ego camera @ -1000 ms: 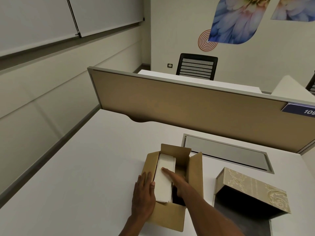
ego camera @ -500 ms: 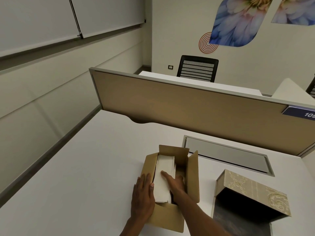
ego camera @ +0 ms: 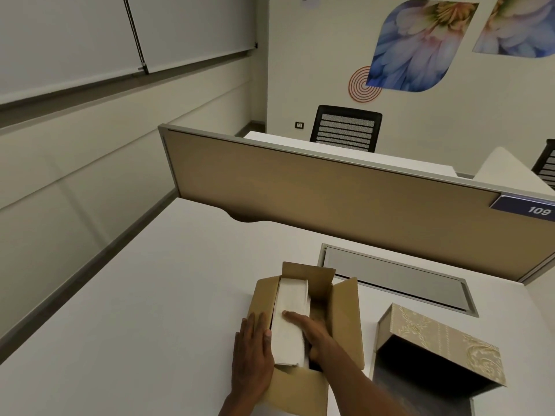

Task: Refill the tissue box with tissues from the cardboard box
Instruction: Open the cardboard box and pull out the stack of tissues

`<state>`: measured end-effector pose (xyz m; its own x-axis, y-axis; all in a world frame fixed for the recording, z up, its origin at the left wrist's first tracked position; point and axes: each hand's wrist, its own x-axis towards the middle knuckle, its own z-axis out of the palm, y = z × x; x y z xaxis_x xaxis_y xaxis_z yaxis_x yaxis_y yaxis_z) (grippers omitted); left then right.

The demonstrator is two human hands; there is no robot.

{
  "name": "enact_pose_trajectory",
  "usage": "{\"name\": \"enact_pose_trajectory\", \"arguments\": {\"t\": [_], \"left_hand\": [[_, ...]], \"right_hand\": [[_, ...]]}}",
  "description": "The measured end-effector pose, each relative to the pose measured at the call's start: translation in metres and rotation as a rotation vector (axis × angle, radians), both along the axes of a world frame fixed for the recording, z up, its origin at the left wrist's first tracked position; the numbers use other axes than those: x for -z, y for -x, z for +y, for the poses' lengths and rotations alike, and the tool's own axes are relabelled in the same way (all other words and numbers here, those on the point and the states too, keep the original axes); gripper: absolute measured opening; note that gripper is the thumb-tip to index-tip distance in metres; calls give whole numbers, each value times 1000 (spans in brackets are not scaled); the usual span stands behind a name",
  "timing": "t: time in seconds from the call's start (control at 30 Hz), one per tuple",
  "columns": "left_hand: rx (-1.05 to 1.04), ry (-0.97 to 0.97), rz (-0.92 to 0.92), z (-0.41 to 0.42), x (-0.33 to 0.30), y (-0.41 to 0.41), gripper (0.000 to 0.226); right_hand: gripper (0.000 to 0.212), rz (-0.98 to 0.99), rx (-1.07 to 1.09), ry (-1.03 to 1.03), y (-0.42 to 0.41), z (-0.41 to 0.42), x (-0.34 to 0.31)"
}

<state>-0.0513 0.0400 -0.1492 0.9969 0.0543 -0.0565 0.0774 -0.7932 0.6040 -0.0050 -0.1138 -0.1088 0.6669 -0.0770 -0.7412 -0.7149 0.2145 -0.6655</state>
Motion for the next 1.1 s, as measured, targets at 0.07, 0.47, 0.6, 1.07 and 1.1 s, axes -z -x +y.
{"name": "enact_pose_trajectory", "arguments": {"t": [0.07, 0.47, 0.6, 1.07, 1.1], "left_hand": [[16, -25, 6, 0, 0, 1, 53], [-8, 54, 79, 10, -10, -1, 53], [-20, 93, 95, 9, -24, -3, 53], [99, 1030, 472, -30, -136, -9, 70], [123, 1016, 484, -32, -141, -9, 71]], "right_hand": [[83, 8, 16, -50, 2, -2, -3], [74, -38, 26, -156, 2, -5, -30], [76, -80, 12, -183, 6, -13, -44], [98, -196, 25, -411, 43, -28, -77], [99, -208, 27, -392, 44, -28, -78]]}}
